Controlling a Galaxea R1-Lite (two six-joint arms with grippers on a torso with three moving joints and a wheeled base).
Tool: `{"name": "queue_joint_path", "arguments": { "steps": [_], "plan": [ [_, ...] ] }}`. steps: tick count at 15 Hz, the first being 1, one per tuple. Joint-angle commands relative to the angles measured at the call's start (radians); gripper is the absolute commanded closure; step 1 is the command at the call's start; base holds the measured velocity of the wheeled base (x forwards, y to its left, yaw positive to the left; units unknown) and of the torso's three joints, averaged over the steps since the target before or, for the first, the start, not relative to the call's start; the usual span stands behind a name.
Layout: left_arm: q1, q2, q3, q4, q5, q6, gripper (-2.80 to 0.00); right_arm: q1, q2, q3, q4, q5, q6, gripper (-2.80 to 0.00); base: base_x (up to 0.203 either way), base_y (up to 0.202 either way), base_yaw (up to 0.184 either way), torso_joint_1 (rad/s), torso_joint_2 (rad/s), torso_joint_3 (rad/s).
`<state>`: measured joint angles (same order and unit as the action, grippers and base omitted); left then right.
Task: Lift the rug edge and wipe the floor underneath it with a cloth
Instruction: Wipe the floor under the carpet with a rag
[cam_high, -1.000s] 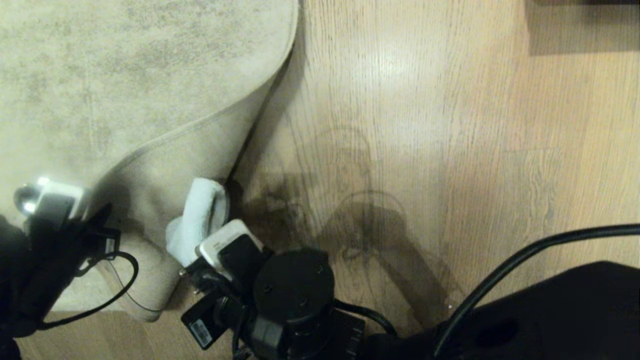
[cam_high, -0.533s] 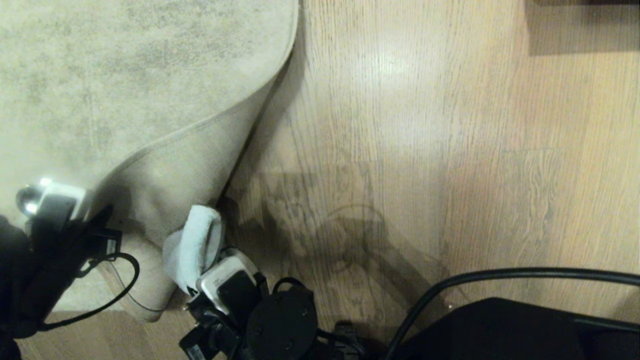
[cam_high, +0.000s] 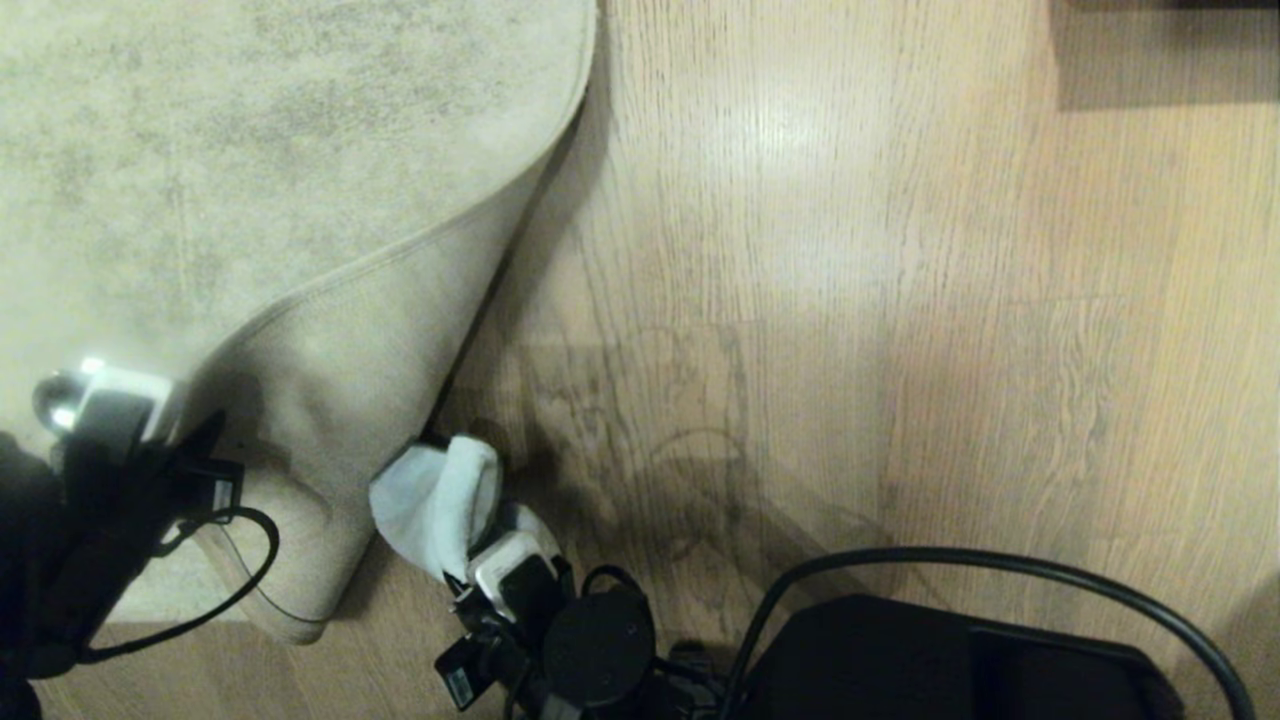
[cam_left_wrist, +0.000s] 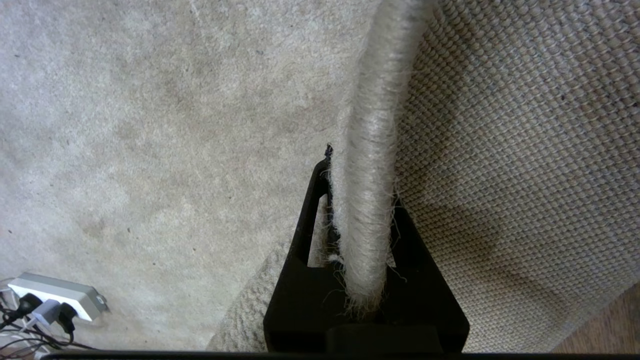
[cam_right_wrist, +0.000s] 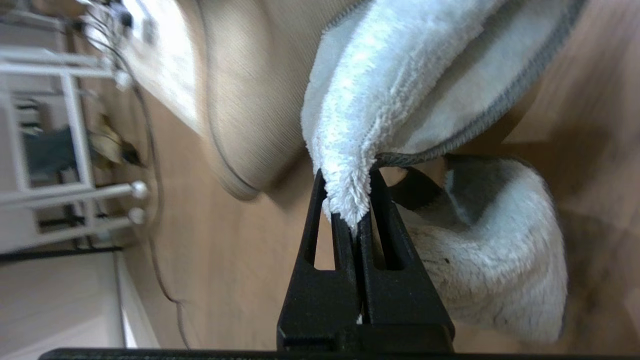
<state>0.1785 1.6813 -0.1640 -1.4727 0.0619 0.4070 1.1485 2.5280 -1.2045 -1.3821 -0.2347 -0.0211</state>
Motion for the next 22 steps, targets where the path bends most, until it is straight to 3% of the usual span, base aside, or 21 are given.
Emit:
{"name": "queue_joint_path", "arguments": {
  "steps": [1,11,17,22],
  "plan": [
    [0.001,0.002,0.0,-0.008,-0.001,0.003,0.0,-0.027,0.041,0.0,-0.009,-0.002,-0.002,0.0,0.0,0.0,0.0,0.0,0.0,0.0],
    [-0.002,-0.002,0.026,-0.009,-0.002,0.004,0.0,-0.195,-0.038,0.071,-0.02,-0.005,-0.061,0.0,0.0,0.0,0.0,0.0,0.0,0.0],
    [-0.002,-0.002,0.024,-0.011,-0.005,0.003,0.0,-0.298,-0.224,0.211,-0.013,-0.003,-0.089,0.0,0.0,0.0,0.0,0.0,0.0,0.0],
    [-0.002,-0.005,0.024,-0.011,-0.004,0.001,0.0,-0.331,-0.438,0.407,-0.002,-0.001,-0.126,0.0,0.0,0.0,0.0,0.0,0.0,0.0]
  ]
}}
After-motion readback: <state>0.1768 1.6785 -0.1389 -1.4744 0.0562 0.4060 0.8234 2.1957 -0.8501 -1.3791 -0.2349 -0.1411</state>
